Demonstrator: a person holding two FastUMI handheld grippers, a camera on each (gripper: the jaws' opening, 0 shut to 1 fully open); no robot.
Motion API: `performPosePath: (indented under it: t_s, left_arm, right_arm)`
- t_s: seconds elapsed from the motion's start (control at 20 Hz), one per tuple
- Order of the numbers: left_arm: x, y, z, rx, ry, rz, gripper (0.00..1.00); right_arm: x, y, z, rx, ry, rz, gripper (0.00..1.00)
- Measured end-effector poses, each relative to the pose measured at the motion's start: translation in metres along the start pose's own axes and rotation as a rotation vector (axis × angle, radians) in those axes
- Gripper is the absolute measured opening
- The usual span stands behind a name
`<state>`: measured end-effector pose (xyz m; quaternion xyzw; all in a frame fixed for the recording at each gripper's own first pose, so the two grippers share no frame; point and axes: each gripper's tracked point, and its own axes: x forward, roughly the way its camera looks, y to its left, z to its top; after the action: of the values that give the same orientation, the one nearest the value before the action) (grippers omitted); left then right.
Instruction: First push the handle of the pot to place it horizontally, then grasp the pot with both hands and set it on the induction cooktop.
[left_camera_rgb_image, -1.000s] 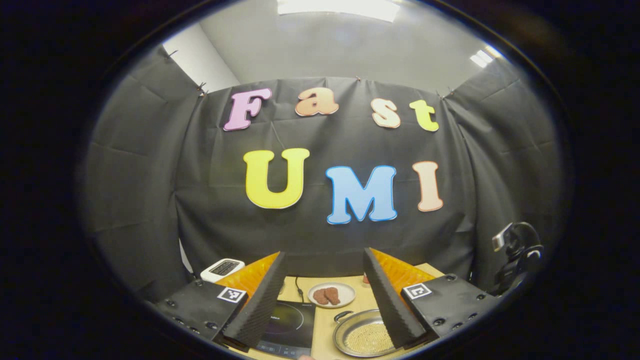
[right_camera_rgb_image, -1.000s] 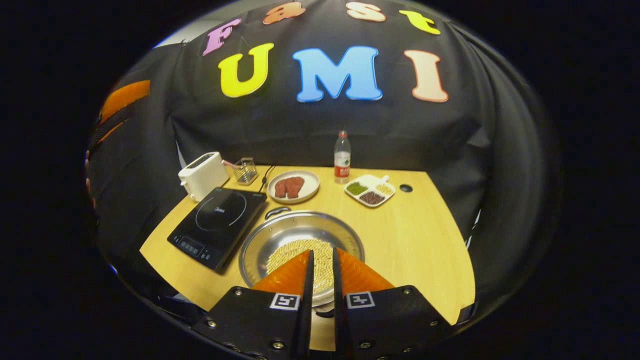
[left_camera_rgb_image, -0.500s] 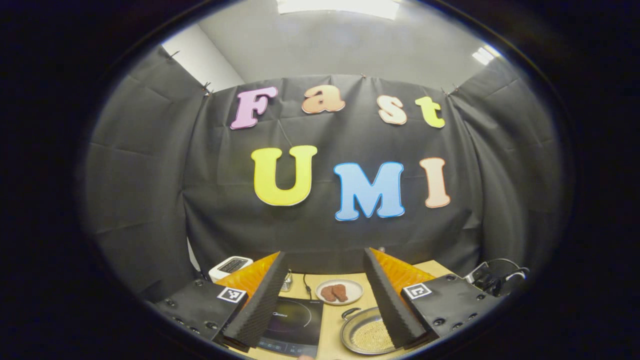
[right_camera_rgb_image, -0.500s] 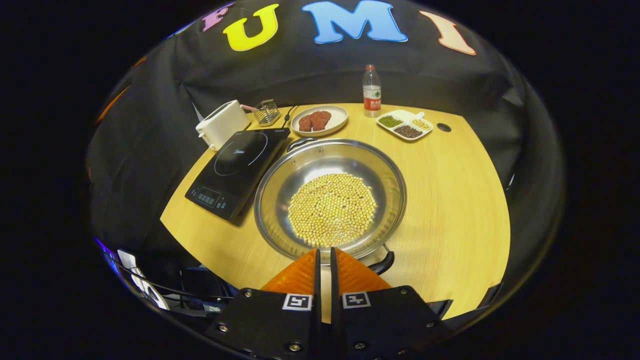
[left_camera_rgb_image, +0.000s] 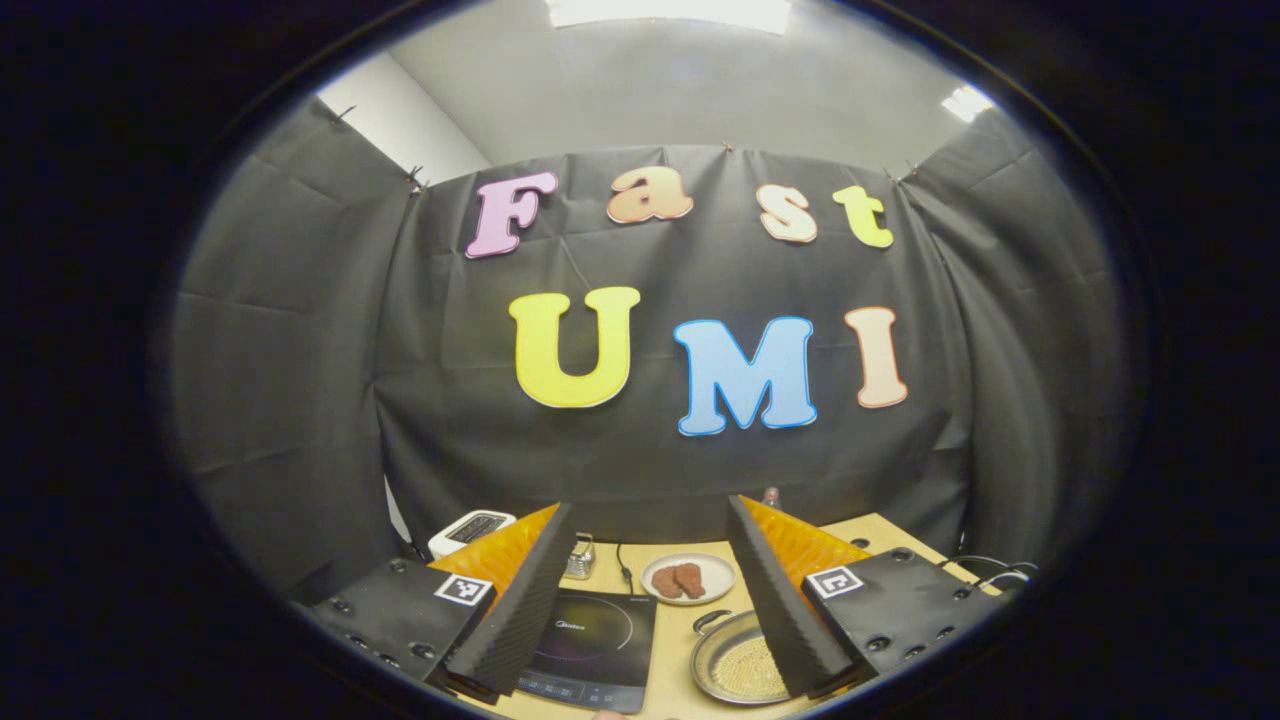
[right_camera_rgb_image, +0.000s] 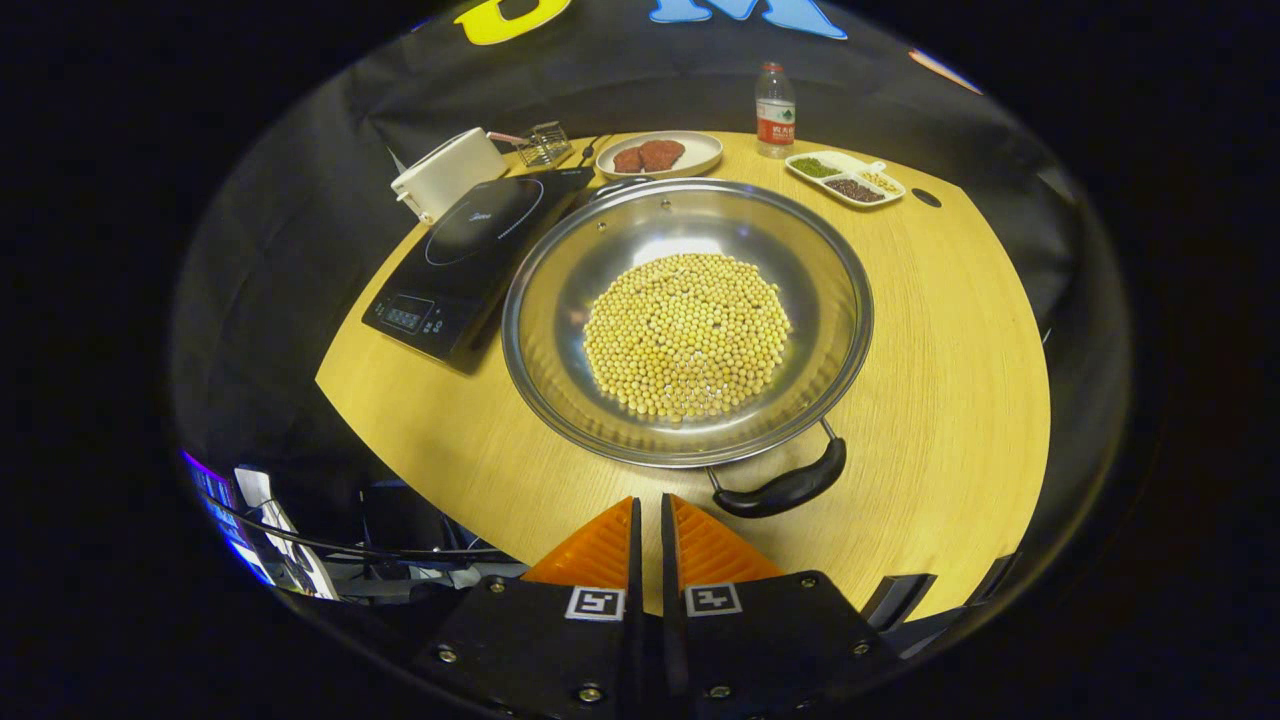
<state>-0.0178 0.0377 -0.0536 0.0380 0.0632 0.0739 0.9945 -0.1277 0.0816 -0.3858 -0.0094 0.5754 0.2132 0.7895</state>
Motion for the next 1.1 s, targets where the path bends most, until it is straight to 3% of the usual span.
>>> performPosePath:
  t_s: [0.45, 0.65, 1.1]
  left_arm:
    - [0.0, 0.004, -0.004, 0.013, 0.018, 0.018, 1.0]
    - [0.002, 0.004, -0.007, 0.014, 0.024, 0.019, 0.98]
    - [0.007, -0.004, -0.008, 0.017, 0.029, 0.008, 1.0]
  right_arm:
    - [0.021, -0.014, 0.001, 0.1, 0.033, -0.008, 0.08]
    - [0.021, -0.022, 0.005, 0.142, 0.024, -0.017, 0.01]
    - [0.018, -0.06, 0.013, 0.182, 0.006, -0.097, 0.01]
